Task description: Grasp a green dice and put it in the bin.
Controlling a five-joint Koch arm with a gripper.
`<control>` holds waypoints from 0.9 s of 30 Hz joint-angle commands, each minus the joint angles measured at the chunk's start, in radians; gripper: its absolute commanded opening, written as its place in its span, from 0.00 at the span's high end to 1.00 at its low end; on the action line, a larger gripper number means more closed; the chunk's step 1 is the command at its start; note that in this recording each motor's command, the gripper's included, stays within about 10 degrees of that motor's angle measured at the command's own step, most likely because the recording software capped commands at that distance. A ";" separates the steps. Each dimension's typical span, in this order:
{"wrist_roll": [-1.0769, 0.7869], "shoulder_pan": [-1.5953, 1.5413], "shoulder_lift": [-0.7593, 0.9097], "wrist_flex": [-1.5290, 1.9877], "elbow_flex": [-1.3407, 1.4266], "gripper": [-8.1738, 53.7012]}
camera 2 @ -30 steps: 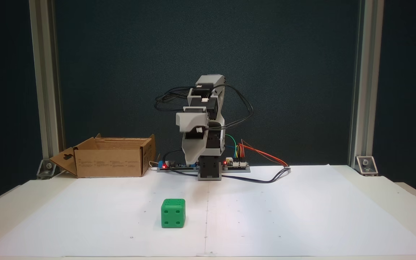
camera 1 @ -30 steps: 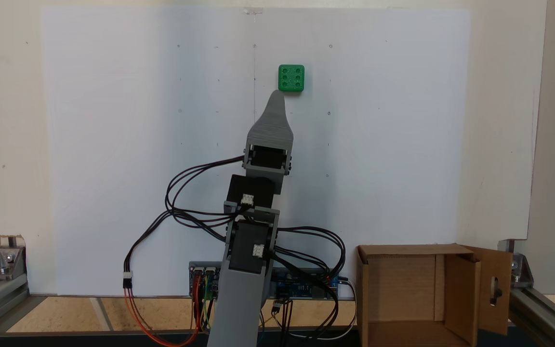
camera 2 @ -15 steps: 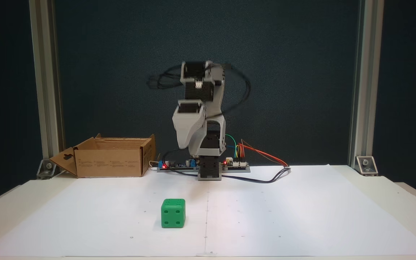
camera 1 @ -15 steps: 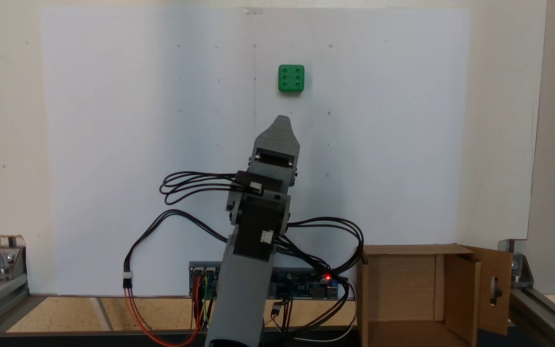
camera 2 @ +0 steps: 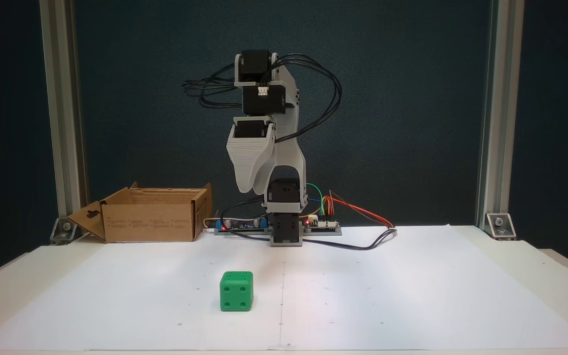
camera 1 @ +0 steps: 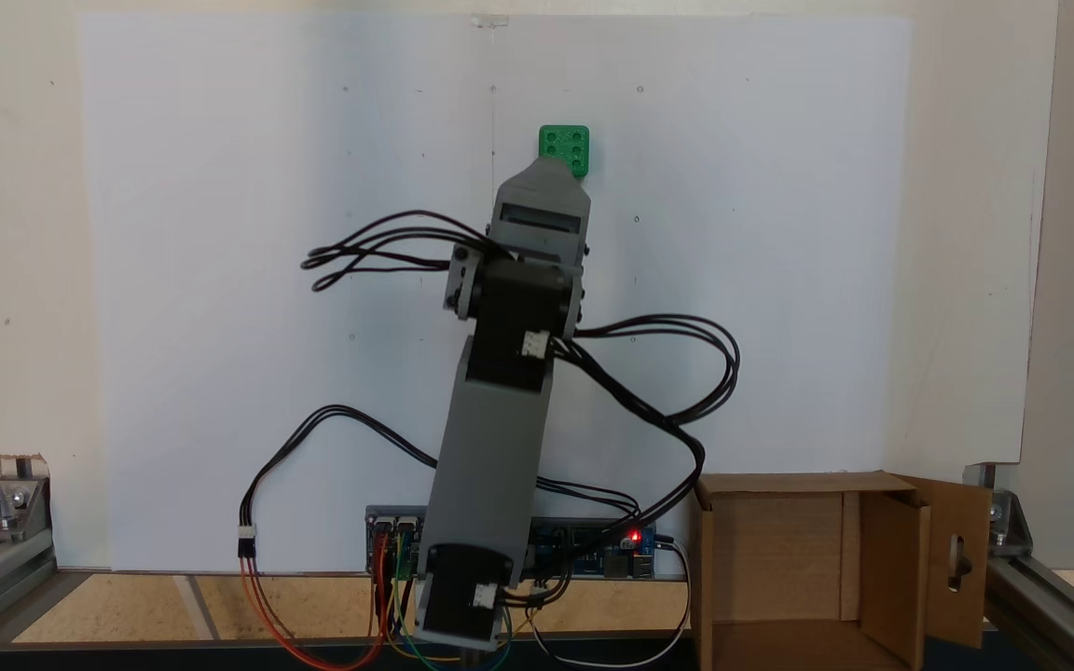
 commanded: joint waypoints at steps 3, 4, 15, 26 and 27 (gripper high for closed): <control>-0.043 -0.029 -0.084 0.048 -0.126 0.15; -0.051 -0.035 -0.101 0.048 -0.133 0.15; -0.109 -0.034 -0.229 0.043 -0.193 0.14; -0.158 0.002 -0.328 0.034 -0.282 0.14; -0.161 0.006 -0.337 0.034 -0.291 0.14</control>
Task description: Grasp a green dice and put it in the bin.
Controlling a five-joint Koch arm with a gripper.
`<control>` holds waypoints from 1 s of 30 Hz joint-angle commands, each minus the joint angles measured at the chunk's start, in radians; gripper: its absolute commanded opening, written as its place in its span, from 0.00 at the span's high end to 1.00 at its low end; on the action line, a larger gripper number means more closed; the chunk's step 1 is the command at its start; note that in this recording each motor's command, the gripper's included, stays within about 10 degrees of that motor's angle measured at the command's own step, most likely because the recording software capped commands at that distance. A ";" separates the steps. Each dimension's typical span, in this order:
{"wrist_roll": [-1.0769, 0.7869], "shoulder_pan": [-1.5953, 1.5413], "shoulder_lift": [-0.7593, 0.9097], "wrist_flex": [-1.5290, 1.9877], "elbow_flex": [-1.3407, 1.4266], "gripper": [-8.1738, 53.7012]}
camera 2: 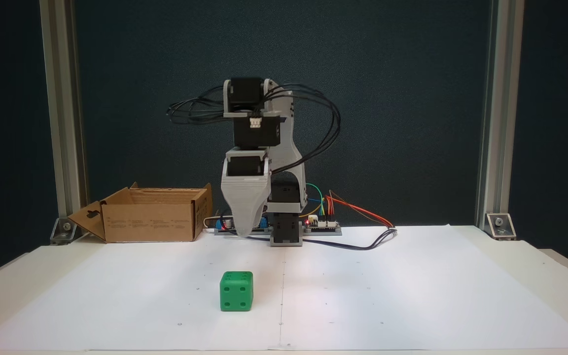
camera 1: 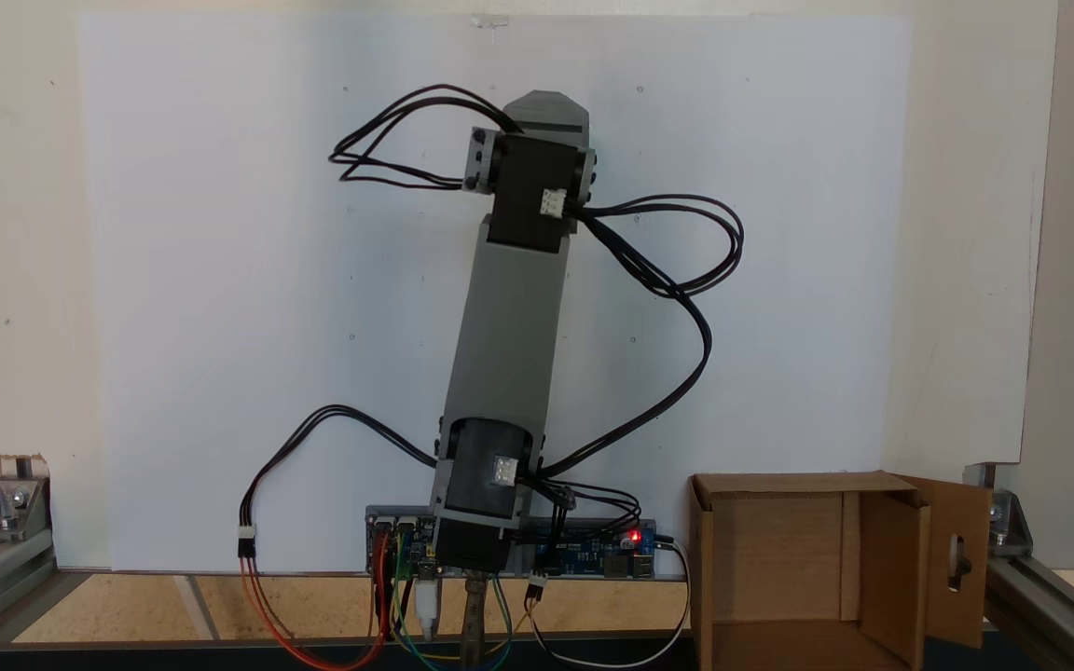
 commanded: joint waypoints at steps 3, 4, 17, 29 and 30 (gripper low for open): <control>-0.058 0.032 -0.023 0.025 -0.097 0.14; -0.058 0.037 -0.026 0.023 -0.097 0.14; -0.054 0.046 -0.055 0.008 -0.097 0.14; -0.049 0.049 -0.064 -0.086 -0.015 0.13; -0.048 0.049 -0.066 -0.109 -0.003 0.13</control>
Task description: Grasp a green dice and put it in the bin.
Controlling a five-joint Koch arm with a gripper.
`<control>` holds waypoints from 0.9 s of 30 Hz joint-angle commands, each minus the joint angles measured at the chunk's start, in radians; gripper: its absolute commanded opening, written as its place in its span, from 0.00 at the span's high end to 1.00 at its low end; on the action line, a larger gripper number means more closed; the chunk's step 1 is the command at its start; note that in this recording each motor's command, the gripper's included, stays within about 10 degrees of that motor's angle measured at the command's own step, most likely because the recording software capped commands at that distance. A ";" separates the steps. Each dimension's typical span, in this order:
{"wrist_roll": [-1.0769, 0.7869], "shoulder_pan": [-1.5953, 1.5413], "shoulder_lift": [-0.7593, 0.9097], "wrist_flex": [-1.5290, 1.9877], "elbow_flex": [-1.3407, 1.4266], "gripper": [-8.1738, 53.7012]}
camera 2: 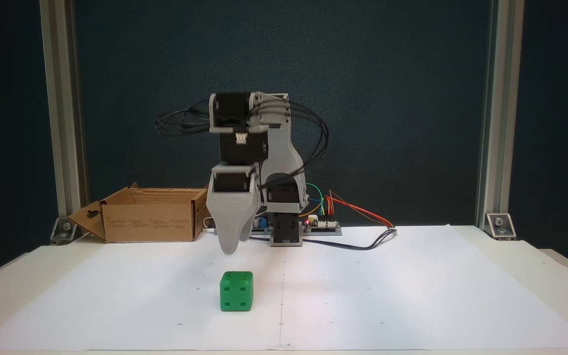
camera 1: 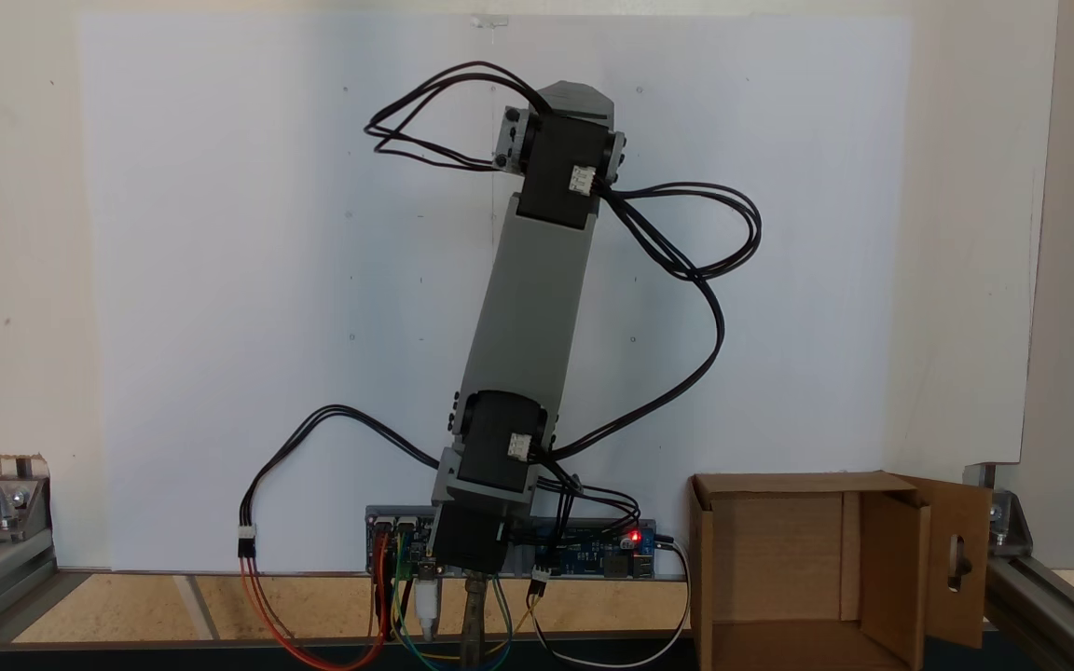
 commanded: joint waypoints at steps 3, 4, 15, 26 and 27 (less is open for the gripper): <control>-0.041 0.000 0.008 -0.107 0.037 0.13; -0.041 -0.002 0.008 -0.124 0.051 0.13; -0.041 -0.015 0.003 -0.282 0.183 0.14; -0.048 -0.015 0.002 -0.284 0.210 0.15; -0.048 -0.015 -0.002 -0.284 0.210 0.15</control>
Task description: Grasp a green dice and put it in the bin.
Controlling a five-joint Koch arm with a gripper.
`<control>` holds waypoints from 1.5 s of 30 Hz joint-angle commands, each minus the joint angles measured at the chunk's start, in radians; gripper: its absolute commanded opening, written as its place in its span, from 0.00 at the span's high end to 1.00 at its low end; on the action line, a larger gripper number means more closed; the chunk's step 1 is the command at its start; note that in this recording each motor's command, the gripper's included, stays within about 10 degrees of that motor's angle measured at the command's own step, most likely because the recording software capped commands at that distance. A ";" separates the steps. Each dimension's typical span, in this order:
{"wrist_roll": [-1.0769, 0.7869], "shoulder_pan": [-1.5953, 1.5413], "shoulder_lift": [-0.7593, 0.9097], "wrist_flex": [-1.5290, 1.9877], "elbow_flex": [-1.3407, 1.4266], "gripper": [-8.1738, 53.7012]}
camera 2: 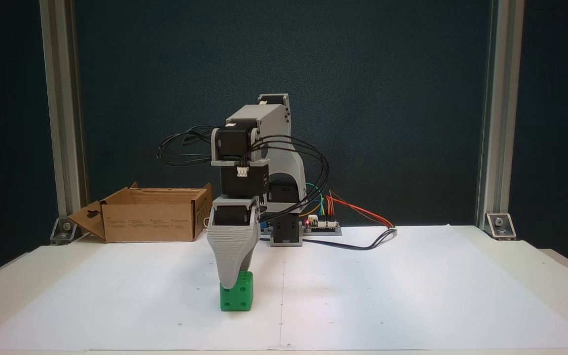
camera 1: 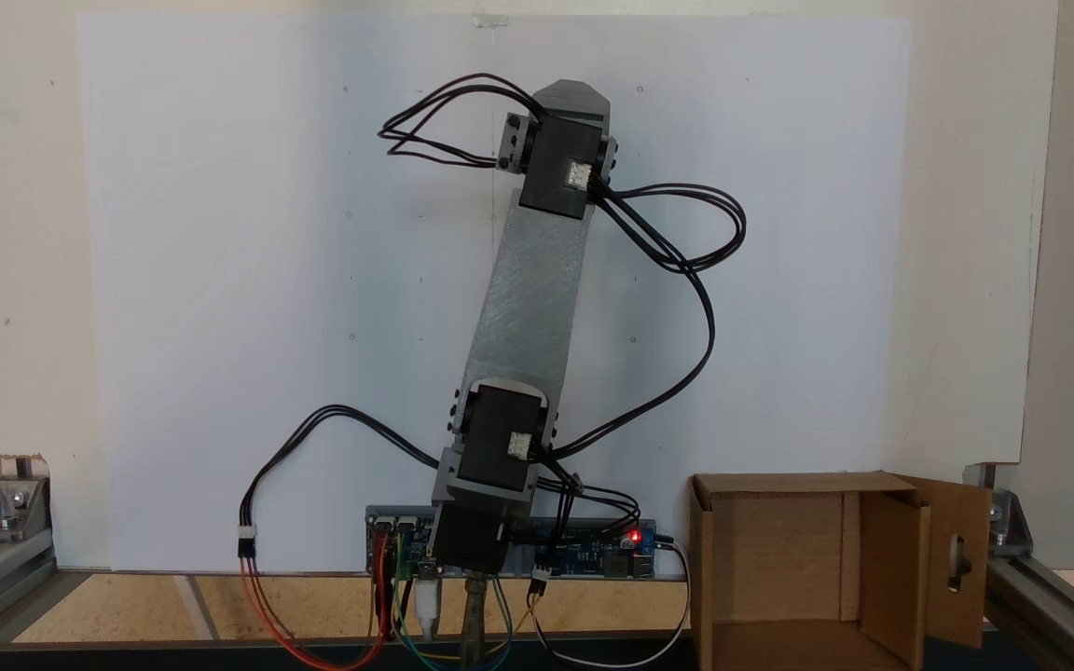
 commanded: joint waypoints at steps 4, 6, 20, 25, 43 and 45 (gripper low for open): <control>-0.049 -0.014 -0.008 -0.009 -0.018 0.16; -0.049 -0.012 -0.011 -0.012 -0.018 0.16; -0.052 -0.009 -0.028 -0.031 0.006 0.16; -0.052 -0.008 -0.034 -0.037 0.006 0.16; -0.084 0.002 -0.089 -0.114 0.006 0.20; -0.086 0.002 -0.092 -0.123 0.006 0.20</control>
